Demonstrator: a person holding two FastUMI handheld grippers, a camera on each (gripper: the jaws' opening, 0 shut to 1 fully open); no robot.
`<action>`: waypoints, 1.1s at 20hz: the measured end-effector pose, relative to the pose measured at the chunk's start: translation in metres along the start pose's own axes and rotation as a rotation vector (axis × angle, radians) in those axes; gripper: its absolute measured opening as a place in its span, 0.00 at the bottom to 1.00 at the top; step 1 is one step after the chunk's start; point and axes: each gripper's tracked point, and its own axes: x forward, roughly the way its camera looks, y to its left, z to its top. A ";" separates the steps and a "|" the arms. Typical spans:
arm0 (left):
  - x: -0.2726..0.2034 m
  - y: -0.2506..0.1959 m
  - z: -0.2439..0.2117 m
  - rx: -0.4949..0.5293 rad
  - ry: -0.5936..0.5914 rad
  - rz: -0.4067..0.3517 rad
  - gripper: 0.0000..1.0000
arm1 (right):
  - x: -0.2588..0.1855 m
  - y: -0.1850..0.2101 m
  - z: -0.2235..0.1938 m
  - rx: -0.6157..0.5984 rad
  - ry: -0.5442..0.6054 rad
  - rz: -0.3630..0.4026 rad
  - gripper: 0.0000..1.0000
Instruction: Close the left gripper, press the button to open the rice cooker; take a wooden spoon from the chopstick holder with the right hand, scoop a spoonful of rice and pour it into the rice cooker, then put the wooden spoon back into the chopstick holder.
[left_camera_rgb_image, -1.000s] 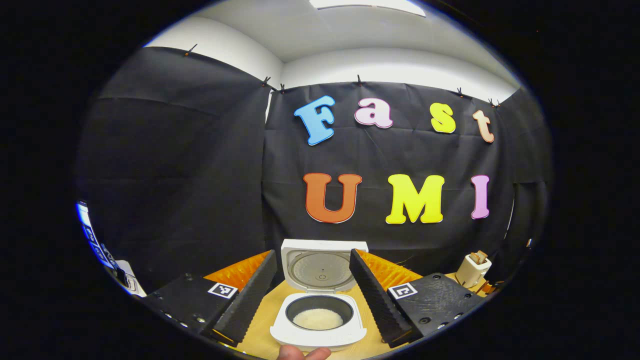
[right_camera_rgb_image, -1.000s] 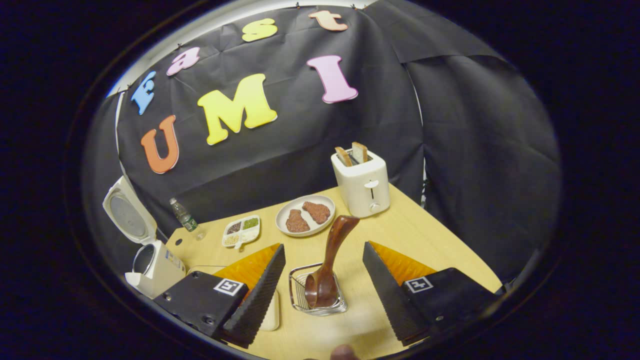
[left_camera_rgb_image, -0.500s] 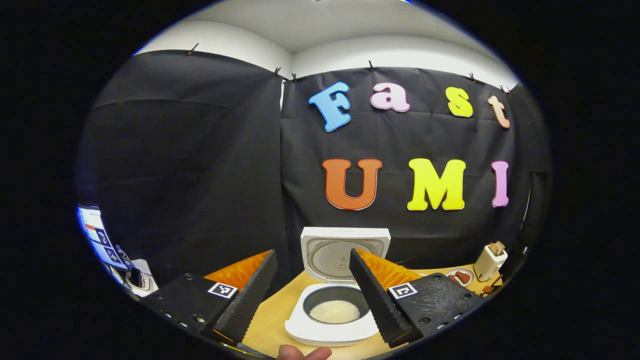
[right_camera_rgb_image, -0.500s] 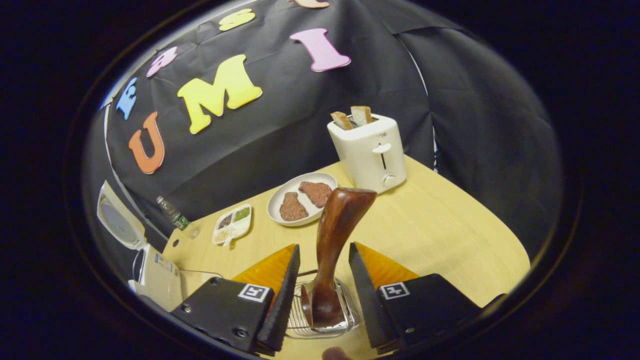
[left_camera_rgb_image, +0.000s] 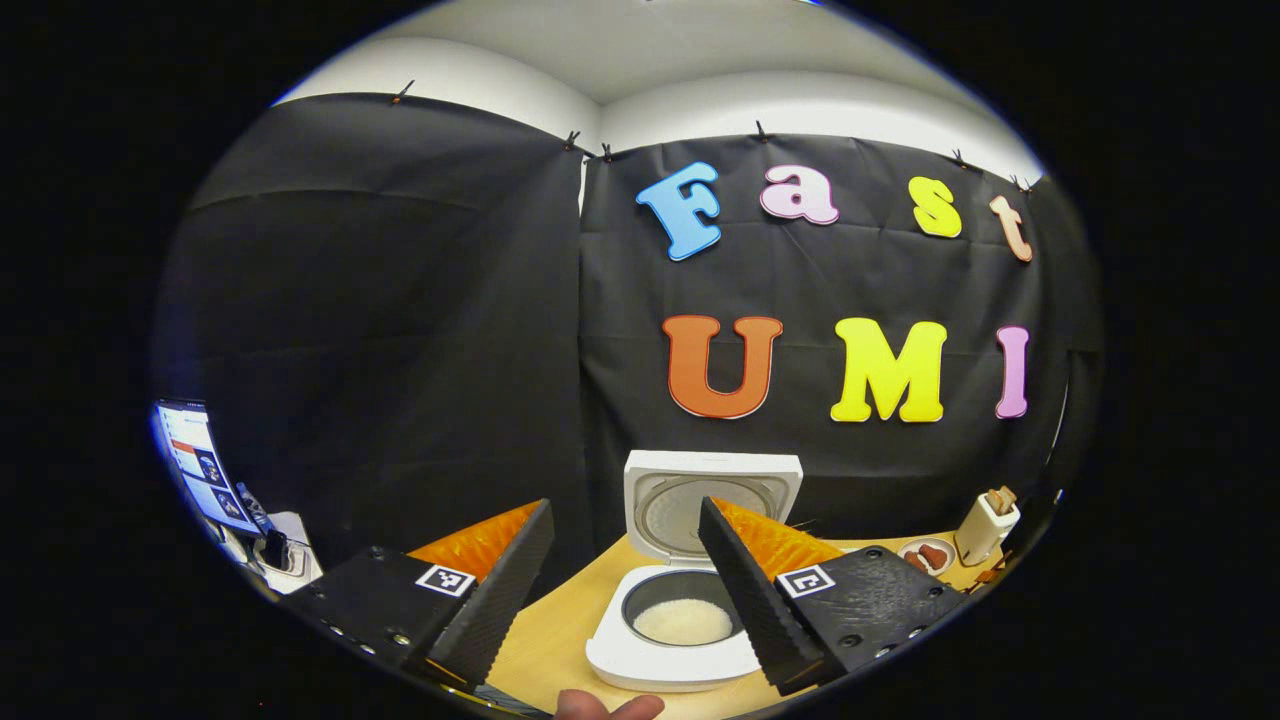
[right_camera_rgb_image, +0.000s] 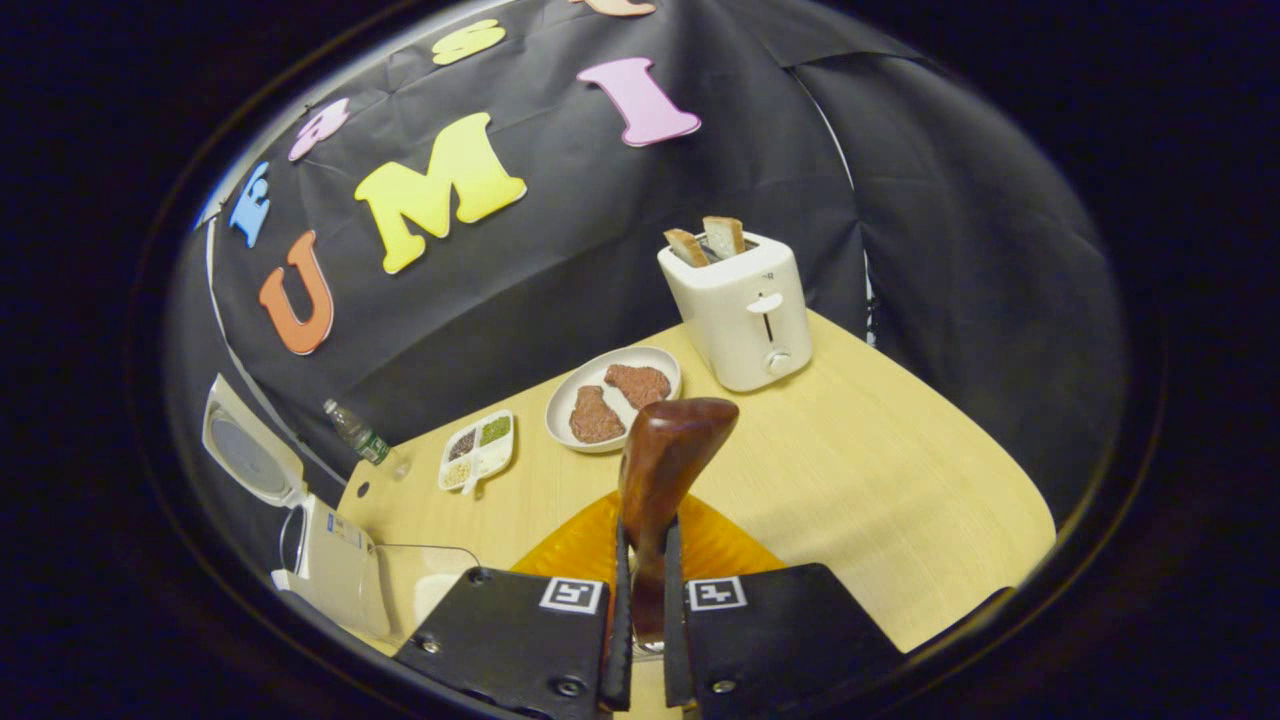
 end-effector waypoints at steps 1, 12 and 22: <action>-0.002 0.004 0.001 -0.002 -0.003 -0.005 0.94 | -0.007 0.004 0.007 -0.007 -0.021 -0.008 0.17; -0.003 0.064 -0.008 -0.053 -0.007 -0.086 0.95 | -0.114 0.145 0.049 -0.093 -0.250 0.014 0.11; 0.017 0.086 -0.020 -0.043 0.043 -0.155 0.94 | -0.056 0.176 -0.043 -0.194 -0.249 -0.119 0.11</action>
